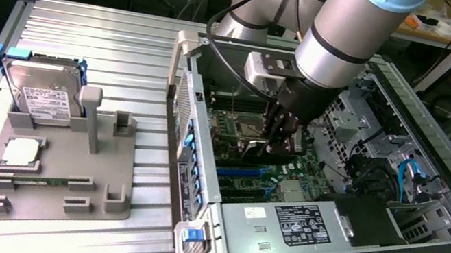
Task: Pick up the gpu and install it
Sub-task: 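Insert the gpu into the slot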
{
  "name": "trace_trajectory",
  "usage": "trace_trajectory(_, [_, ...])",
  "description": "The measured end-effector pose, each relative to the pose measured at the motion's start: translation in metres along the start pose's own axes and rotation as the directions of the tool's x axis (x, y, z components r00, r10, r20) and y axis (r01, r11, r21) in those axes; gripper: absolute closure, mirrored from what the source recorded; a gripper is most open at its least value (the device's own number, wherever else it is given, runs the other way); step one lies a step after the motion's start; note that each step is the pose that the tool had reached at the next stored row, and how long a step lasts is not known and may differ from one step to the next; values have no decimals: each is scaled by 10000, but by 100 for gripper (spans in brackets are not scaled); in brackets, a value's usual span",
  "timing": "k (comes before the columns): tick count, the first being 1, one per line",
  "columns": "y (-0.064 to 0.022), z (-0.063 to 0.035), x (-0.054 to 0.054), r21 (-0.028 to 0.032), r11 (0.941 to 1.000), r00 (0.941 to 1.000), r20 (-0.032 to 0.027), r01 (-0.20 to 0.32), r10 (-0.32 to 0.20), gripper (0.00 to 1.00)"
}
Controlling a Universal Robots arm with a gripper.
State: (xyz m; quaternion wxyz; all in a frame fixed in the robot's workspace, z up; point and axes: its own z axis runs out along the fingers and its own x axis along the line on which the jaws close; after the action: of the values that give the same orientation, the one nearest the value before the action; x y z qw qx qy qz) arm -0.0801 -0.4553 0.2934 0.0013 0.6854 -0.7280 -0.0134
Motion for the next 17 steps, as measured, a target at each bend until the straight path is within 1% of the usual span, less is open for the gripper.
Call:
trace_trajectory(9, [0, 15, 35, 2, 10000, 10000, -9, 2, -2, 73])
trace_trajectory(17, [22, 36, 41, 1, 10000, 10000, -13, 3, -3, 73])
